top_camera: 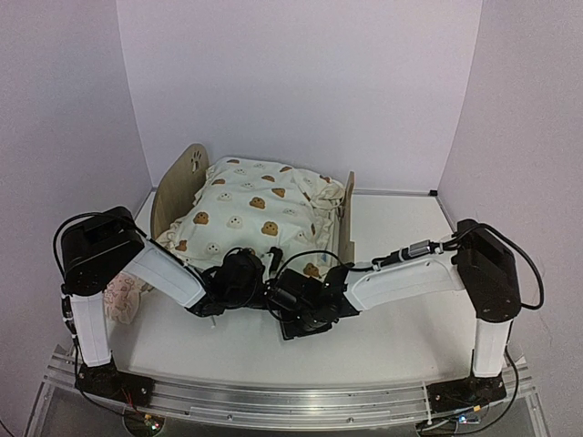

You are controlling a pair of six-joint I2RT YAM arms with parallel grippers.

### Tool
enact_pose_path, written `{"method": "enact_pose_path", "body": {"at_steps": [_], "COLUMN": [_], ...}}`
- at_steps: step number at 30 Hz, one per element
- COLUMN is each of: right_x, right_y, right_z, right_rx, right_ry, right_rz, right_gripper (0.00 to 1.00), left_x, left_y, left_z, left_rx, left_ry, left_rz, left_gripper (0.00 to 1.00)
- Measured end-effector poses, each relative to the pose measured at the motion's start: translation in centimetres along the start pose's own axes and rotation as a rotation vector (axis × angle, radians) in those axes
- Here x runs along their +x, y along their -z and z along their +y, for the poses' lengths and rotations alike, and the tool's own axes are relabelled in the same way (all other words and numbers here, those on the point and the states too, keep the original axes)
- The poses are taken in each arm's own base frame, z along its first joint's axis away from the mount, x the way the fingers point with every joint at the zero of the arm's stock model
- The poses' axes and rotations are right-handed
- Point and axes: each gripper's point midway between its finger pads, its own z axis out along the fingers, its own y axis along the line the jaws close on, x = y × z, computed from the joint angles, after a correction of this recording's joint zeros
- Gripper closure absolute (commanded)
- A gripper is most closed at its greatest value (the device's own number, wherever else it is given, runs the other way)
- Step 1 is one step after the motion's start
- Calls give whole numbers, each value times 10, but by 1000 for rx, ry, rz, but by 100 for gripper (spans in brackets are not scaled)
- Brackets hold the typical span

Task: Set up the pet bed

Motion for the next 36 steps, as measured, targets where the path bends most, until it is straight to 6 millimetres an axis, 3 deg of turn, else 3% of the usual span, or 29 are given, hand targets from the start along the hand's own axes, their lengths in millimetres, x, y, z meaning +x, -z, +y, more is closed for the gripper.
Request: {"method": "enact_pose_path", "body": {"at_steps": [7, 13, 16, 27, 36], "right_x": [-1, -5, -5, -1, 31], "right_y": [-11, -14, -15, -13, 13], "right_z": [-2, -5, -7, -17, -84], "right_rx": [56, 80, 87, 78, 174], "right_ry": [19, 10, -4, -37, -5], "right_rz": [-15, -37, -42, -82, -50], "right_gripper": [56, 88, 99, 100, 100], "left_x": [9, 11, 11, 12, 12], "left_y": [2, 2, 2, 2, 5], "left_z": [12, 10, 10, 9, 8], "left_rx": [-23, -16, -14, -13, -13], "left_ry": [6, 5, 5, 5, 6], "left_rz": [23, 32, 33, 36, 38], "left_gripper": [100, 100, 100, 100, 100]}}
